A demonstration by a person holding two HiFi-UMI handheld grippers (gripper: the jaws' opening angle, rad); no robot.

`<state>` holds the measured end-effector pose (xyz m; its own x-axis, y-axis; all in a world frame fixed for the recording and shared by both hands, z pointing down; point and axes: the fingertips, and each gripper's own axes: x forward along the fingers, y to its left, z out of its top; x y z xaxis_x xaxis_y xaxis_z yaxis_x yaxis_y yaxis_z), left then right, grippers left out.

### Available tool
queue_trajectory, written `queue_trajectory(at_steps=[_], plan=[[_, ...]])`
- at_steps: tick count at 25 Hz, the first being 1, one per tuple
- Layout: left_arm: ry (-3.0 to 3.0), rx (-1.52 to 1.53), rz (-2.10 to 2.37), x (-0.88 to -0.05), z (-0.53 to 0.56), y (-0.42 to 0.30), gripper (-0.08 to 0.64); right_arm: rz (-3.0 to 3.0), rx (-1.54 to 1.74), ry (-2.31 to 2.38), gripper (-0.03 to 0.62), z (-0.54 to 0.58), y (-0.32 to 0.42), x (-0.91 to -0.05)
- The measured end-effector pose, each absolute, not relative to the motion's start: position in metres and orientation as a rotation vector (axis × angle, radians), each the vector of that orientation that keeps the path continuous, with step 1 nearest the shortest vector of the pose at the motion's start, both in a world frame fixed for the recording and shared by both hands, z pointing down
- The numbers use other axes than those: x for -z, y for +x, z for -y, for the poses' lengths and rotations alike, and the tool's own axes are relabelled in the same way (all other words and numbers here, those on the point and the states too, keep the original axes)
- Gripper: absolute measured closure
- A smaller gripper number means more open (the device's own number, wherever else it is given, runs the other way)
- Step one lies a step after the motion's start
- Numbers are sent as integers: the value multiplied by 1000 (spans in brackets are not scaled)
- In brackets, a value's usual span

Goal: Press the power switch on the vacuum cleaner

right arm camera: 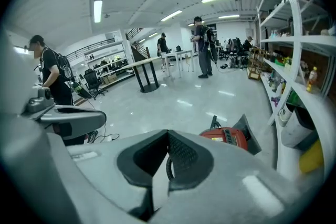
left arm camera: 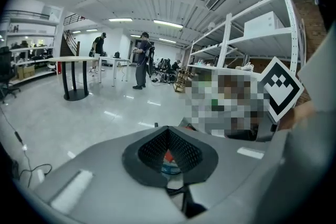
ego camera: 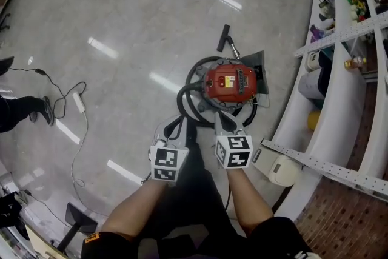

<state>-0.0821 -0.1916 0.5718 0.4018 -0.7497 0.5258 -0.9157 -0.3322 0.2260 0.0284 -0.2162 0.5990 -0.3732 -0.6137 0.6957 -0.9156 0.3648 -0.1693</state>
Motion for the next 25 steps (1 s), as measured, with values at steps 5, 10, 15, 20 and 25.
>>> queue_trajectory(at_steps=[5,10,15,20,25], plan=[[2191,-405,1453,-554,136,-113,545,2144,-690,1358,598,163,5,-572],[2278,-328,1451,-519,70,-132,545,2204,-601,1403,599,100,-19,-530],[2300,-293,1444,-491,-7,-154,545,2223,-577,1433,599,21,-34,-497],[2369,-288,1447,-460,-59,-156,545,2247,-568,1431,598,-40,-40,-467],[2386,-253,1436,-445,-95,-149,545,2263,-582,1457,600,-70,-36,-450]])
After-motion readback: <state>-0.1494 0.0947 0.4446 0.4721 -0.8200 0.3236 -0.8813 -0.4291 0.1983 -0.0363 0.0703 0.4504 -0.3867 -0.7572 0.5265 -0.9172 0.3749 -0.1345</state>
